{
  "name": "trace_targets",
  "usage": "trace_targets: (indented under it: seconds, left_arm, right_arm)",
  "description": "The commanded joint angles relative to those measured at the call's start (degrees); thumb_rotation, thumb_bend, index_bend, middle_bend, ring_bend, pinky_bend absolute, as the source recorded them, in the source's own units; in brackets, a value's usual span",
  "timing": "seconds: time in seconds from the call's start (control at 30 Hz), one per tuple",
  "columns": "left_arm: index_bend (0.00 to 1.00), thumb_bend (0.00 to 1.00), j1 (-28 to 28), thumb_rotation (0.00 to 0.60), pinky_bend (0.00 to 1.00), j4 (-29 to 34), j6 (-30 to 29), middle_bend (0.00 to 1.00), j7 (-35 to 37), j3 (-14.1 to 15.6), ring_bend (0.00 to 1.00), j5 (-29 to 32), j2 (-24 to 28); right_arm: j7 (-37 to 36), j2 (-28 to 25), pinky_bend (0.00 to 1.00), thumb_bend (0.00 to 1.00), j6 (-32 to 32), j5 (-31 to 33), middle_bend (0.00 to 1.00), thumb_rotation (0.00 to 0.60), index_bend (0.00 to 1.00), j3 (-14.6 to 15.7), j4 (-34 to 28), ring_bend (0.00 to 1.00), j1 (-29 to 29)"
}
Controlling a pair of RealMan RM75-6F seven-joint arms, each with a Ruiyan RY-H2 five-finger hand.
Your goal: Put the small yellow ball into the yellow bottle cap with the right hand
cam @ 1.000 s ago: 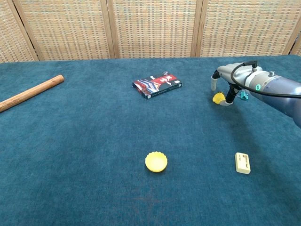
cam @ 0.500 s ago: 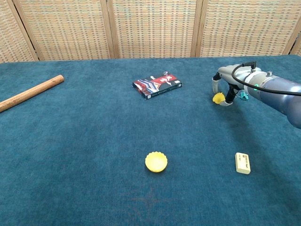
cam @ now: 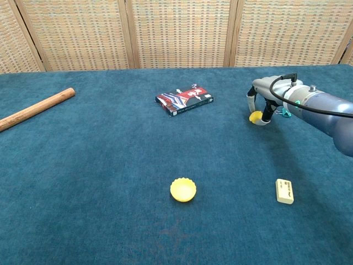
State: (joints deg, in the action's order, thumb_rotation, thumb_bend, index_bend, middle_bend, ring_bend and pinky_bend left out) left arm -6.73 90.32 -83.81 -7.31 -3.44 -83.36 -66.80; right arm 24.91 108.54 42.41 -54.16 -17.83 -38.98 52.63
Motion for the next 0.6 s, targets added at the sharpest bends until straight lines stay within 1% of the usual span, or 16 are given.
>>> trace_targets:
  seconds: [0.03,0.13,0.2,0.33,0.4,0.6]
  left_arm:
    - [0.0,0.1,0.0,0.6,0.0,0.0,-0.1,0.0,0.1,0.0,0.0,-0.1,0.0]
    - [0.0,0.1,0.1,0.6,0.0,0.1,-0.2,0.0,0.3,0.0,0.0,-0.2,0.1]
    - [0.0,0.1,0.1,0.6,0.0,0.1,-0.4,0.0,0.3,0.0,0.0,-0.3,0.2]
    - [0.0,0.1,0.2,0.6,0.0,0.3,-0.7,0.0,0.6,0.1,0.0,-0.8,0.3]
    - [0.0,0.1,0.2,0.6,0.0,0.4,-0.9,0.0,1.0,0.1,0.0,-0.9,0.4]
    - [0.0,0.1,0.2,0.6,0.0,0.2,-0.7,0.0,1.4,0.2,0.0,-0.9,0.5]
  right_arm:
    - [0.0,-0.2,0.19,0.26,0.5,-0.4,0.28,0.6,0.53,0.1,-0.5,0.06,-0.2]
    - [0.6,-1.0,0.19,0.26,1.6,-0.8,0.28,0.6,0.54,0.2,-2.3,0.06,-0.5]
    - [1.4,-2.2,0.19,0.26,3.3,-1.5,0.28,0.6,0.54,0.3,-4.7,0.06,-0.9]
    - [4.2,-5.3,0.2,0.26,6.9,-2.0,0.28,0.6,0.54,0.4,-11.7,0.06,-1.9]
    - [6.6,-7.1,0.2,0.26,8.8,-2.2,0.28,0.6,0.54,1.0,-16.0,0.06,-2.8]
    - [10.4,-10.6,0.2,0.26,13.0,-2.8,0.28,0.6,0.54,2.4,-25.1,0.06,-4.8]
